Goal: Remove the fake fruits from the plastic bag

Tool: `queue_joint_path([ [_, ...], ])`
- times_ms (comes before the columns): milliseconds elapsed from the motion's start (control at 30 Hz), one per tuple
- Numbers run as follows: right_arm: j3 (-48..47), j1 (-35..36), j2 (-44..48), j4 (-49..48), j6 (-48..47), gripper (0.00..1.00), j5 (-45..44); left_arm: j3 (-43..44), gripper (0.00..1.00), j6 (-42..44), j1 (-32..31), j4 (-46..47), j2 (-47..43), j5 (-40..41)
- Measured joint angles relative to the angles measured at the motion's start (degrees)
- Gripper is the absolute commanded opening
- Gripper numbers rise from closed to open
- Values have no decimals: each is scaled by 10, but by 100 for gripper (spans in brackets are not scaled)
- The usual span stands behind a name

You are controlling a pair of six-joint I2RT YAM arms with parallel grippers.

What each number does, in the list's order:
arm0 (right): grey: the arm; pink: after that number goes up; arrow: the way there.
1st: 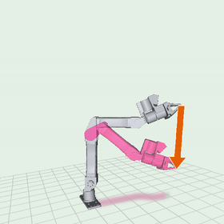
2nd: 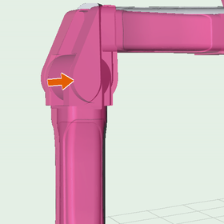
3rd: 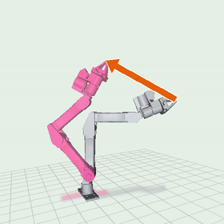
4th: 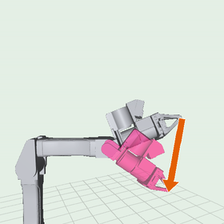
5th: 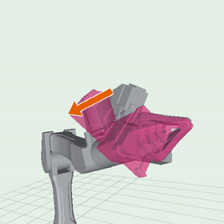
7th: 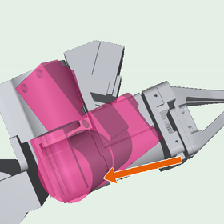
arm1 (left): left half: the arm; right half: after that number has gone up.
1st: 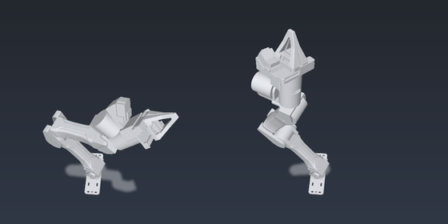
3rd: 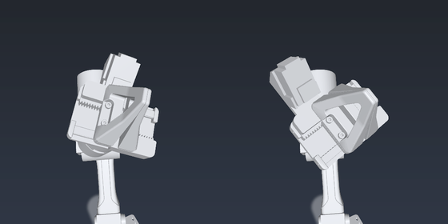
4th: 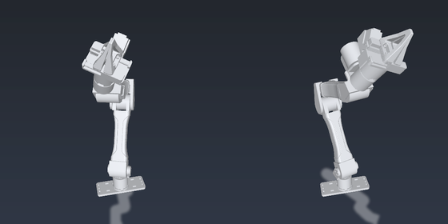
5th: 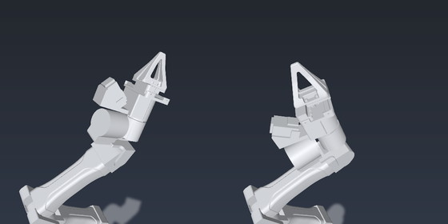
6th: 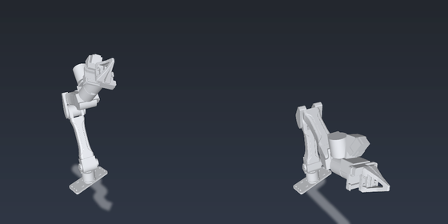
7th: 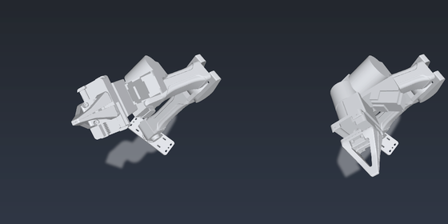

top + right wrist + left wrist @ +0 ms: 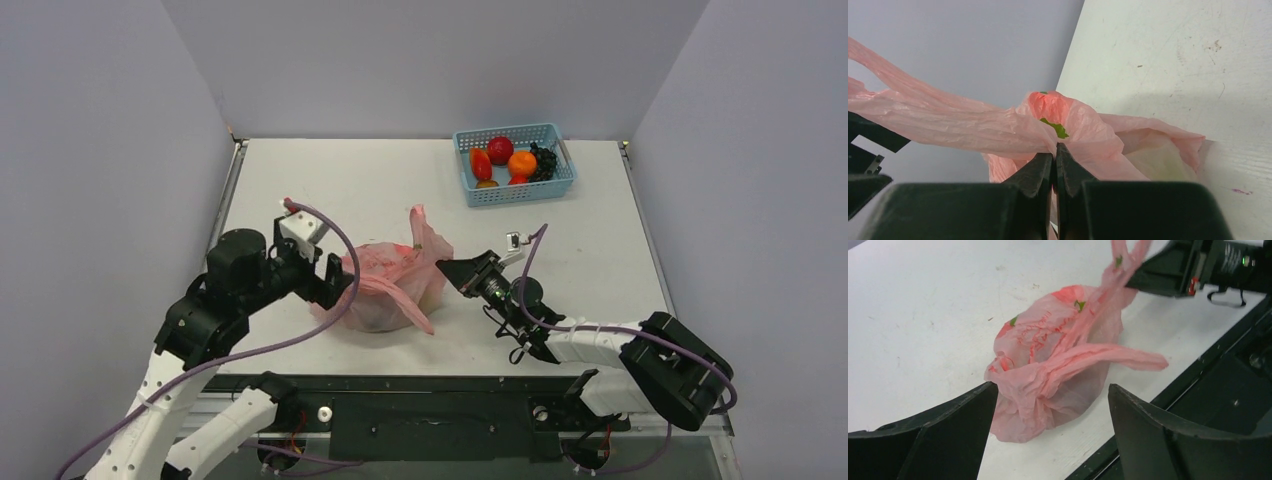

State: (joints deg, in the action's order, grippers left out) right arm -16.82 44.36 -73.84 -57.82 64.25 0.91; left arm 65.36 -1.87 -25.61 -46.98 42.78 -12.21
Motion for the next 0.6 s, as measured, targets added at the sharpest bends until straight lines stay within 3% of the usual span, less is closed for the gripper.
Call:
queue_joint_path([
  [233, -16, -22, -30, 1, 2, 0, 35, -67, 86, 164, -194, 22, -8, 128],
  [367, -26, -29, -32, 0, 5, 0, 46, -69, 86, 251, -327, 52, 81, 228],
  [600, -28, -37, -33, 1, 7, 0, 58, -67, 83, 359, -371, 62, 243, 291],
])
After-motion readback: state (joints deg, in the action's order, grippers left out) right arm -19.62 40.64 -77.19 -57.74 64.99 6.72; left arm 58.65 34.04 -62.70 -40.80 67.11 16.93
